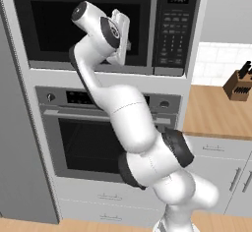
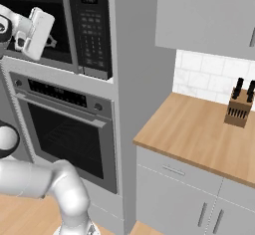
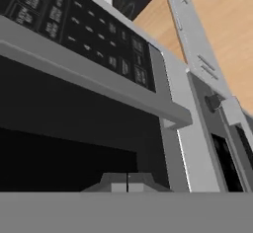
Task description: Open the microwave, place the bowl with waffle inside the microwave, then close the microwave door and turn it on.
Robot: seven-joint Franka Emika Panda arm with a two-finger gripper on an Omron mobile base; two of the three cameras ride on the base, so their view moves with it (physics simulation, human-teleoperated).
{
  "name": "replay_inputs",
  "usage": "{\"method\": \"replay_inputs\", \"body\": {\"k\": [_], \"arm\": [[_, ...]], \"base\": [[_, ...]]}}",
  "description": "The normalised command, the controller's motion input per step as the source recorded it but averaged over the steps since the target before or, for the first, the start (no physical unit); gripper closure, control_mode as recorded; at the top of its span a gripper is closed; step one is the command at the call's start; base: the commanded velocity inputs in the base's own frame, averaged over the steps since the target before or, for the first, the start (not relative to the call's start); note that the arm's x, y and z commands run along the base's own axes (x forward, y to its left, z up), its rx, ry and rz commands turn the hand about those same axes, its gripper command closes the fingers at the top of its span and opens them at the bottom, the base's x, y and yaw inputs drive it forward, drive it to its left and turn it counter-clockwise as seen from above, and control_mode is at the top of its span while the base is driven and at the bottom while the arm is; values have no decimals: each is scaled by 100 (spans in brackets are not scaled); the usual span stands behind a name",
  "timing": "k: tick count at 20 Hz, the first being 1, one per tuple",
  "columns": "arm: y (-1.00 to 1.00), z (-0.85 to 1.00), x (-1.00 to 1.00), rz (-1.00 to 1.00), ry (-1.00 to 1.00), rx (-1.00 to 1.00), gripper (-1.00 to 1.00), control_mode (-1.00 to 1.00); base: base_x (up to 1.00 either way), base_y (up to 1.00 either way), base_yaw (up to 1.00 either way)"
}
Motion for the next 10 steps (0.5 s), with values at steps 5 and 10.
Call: {"method": "replay_inputs", "body": {"k": [5, 10], "arm": [[-98, -38, 100, 7, 17, 7, 100, -100], [-44, -78, 100, 8, 10, -1, 100, -100]], "base": [[0, 0, 0], [0, 0, 0]]}}
